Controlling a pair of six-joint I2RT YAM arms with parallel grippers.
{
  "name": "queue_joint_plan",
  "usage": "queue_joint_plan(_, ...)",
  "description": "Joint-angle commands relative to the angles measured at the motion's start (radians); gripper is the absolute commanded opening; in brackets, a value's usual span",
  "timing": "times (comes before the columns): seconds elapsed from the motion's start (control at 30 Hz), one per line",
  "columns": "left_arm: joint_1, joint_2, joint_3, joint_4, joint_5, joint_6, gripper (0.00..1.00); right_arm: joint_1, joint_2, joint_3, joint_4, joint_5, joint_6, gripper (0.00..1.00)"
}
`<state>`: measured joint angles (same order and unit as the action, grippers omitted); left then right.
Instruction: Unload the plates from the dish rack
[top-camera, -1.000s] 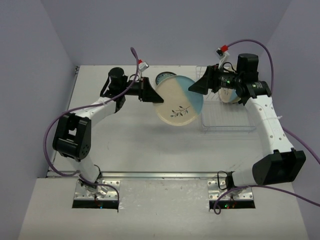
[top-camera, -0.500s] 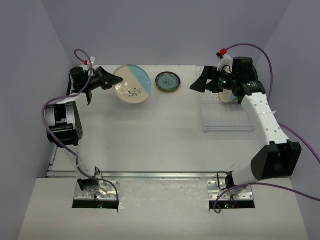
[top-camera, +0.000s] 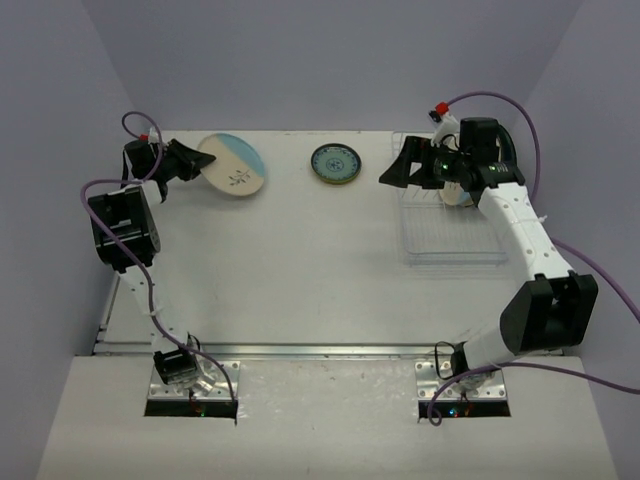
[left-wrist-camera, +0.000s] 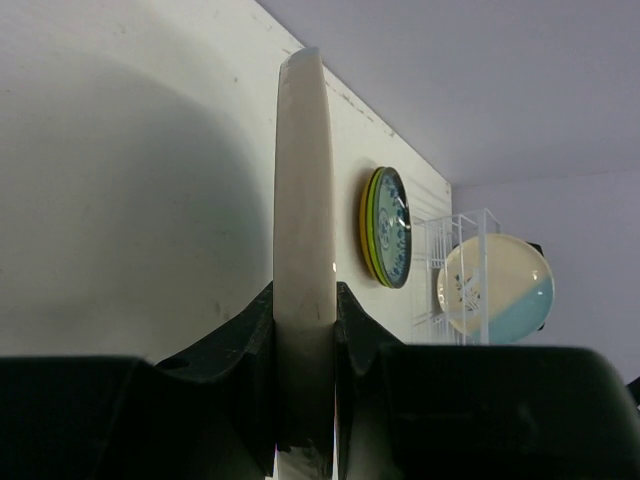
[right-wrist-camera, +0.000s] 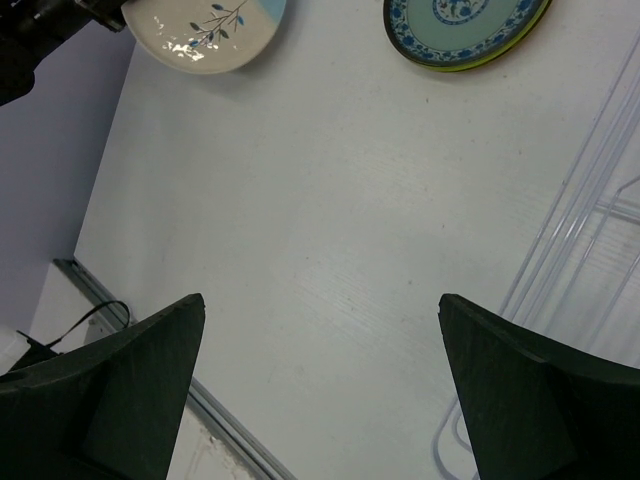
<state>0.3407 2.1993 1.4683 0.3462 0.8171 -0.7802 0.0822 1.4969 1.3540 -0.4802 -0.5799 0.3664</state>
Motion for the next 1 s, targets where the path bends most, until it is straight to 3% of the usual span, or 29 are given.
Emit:
queue_joint_plan(0.0,-0.008,0.027,0.112,0.075,0.026,-0.005,0.0,-0.001,0.011,0.001,0.015,0.005,-0.012,0.99)
queue_joint_plan(0.37,-0.048,0.092,0.161,-0.067,-0.093,0.133,0.01,-0.001,0.025,0.004,0.006,0.019,-0.012,0.99)
queue_joint_plan(0.57,-0.05,0.08,0.179,-0.147,-0.252,0.225,0.14,-0.001,0.022,0.004,0.003,0.029,-0.02,0.99)
queue_joint_plan(0.73,-0.064,0.082,0.234,-0.256,-0.45,0.347,0.18,-0.001,0.034,0.016,0.005,0.028,-0.017,0.99)
queue_joint_plan(0.97,-0.1,0.097,0.293,-0.331,-0.58,0.47,0.32,-0.001,0.037,0.028,0.005,0.038,-0.02,0.99)
